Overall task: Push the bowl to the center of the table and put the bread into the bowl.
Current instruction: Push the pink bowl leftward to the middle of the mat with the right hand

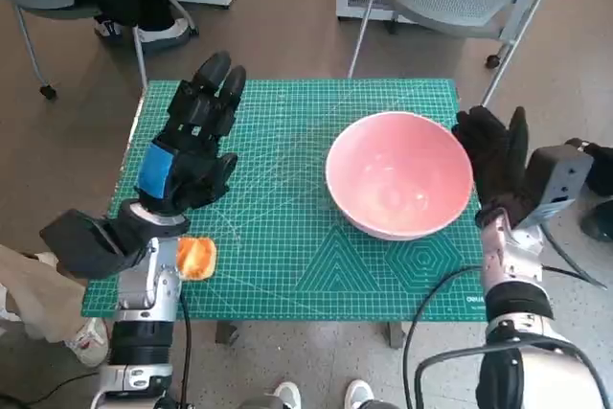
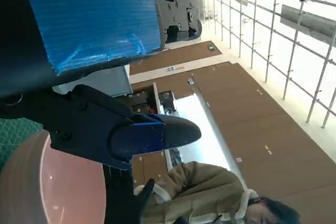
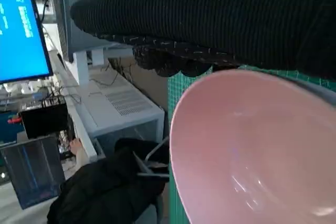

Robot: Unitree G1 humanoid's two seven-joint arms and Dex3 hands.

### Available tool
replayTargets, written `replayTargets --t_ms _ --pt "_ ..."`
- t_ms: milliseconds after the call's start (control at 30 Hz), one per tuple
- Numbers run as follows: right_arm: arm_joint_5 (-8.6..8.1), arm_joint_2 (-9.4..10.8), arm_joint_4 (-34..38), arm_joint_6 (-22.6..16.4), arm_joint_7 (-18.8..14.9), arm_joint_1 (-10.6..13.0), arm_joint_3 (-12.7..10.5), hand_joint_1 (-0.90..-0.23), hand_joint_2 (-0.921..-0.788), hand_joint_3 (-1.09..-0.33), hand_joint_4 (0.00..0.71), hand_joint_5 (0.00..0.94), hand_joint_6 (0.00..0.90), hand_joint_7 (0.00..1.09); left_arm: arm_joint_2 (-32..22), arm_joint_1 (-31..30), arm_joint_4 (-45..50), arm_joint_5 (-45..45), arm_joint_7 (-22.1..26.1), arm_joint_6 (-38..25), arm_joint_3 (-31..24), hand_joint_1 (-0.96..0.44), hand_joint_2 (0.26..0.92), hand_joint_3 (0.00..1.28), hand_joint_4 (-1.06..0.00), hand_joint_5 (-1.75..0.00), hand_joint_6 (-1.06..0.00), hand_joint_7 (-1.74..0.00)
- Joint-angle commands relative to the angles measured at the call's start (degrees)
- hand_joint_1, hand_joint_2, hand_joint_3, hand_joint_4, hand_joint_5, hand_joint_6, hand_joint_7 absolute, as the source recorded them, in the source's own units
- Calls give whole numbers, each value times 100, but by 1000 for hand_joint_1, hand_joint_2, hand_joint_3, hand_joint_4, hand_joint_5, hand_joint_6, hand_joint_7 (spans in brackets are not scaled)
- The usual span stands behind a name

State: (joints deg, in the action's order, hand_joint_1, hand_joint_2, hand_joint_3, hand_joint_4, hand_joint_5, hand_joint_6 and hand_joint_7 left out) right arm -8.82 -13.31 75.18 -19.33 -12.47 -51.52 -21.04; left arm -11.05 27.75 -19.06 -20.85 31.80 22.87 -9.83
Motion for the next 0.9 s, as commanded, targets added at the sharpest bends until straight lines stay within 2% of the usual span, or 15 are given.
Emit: replayTargets --t_ms 33,233,400,633,900 --pt "-68 153 31 51 -72 62 -47 -715 -921 -851 83 9 206 32 -54 -59 75 -19 4 -37 -40 -689 921 421 -52 -2 -45 -307" --pt "-112 262 28 45 -125 7 -104 -726 -921 -831 81 5 222 37 -72 -83 117 -28 -4 -63 -52 -686 921 422 -52 -2 -49 -303" --pt "-62 317 22 20 -132 -20 -89 -738 -921 -811 83 4 224 36 -84 -120 159 -13 -28 -74 -62 -689 921 422 -53 -2 -51 -300" --pt "23 380 29 22 -77 -68 -17 -709 -921 -850 89 5 206 25 -104 -195 235 4 -56 -67 -65 -685 921 434 -53 -1 -53 -297" --pt "25 491 28 17 -83 -125 27 -683 -921 -862 94 5 192 16 -130 -298 416 4 -127 -138 -77 -677 921 447 -54 -1 -53 -298"
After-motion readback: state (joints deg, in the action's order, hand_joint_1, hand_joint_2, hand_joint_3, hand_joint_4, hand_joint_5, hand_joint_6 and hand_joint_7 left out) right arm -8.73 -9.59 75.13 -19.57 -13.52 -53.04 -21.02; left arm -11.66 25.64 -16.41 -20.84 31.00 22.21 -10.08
